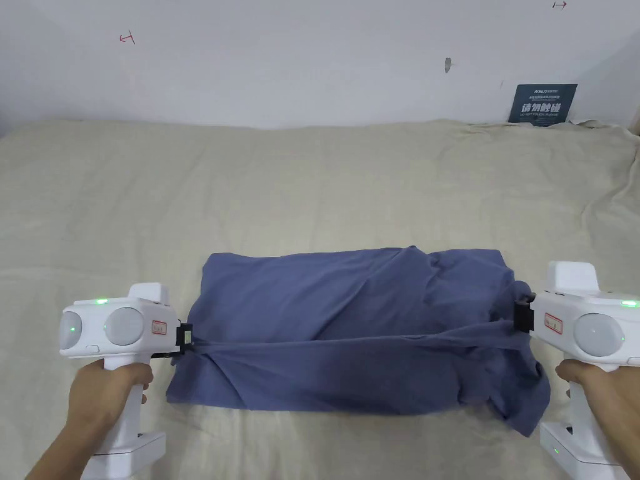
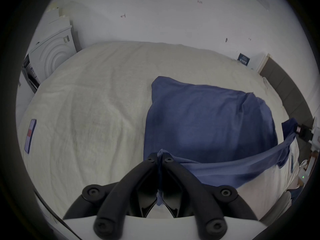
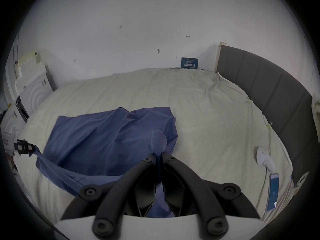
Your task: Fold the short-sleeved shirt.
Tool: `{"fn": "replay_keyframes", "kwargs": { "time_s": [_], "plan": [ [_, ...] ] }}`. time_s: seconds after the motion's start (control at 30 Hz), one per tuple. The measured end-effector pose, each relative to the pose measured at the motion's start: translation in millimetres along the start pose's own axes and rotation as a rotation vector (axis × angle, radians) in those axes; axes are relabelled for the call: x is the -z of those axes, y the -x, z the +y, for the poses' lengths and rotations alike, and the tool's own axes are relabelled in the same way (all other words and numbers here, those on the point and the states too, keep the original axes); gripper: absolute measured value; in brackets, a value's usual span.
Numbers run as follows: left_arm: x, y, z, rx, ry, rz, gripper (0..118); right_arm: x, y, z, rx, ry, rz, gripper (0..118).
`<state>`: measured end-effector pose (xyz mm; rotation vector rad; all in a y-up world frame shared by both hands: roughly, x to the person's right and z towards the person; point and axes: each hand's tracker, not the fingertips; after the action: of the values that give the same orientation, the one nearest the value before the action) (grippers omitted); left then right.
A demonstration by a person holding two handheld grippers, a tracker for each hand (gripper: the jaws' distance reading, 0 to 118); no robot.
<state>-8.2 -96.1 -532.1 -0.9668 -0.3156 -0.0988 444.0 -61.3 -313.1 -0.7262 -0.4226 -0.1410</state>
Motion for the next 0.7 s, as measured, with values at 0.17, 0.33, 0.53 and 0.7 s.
{"fn": "replay_keyframes", "kwargs": {
  "time_s": [0.17, 0.33, 0.53, 0.7],
  "plan": [
    [27, -12, 2, 0.033, 0.044, 0.032, 0, 44, 6, 4, -0.041, 0.041, -0.032, 4],
    [49, -14, -4, 0.089, 0.081, 0.067, 0, 78, 14, -3, -0.108, 0.105, -0.060, 4],
    [48, -15, -16, 0.095, 0.092, 0.069, 0, 89, 17, -19, -0.095, 0.183, -0.072, 4],
    [36, -13, -15, 0.060, 0.088, 0.056, 12, 72, 13, -23, -0.046, 0.214, -0.071, 5]
  ]
}}
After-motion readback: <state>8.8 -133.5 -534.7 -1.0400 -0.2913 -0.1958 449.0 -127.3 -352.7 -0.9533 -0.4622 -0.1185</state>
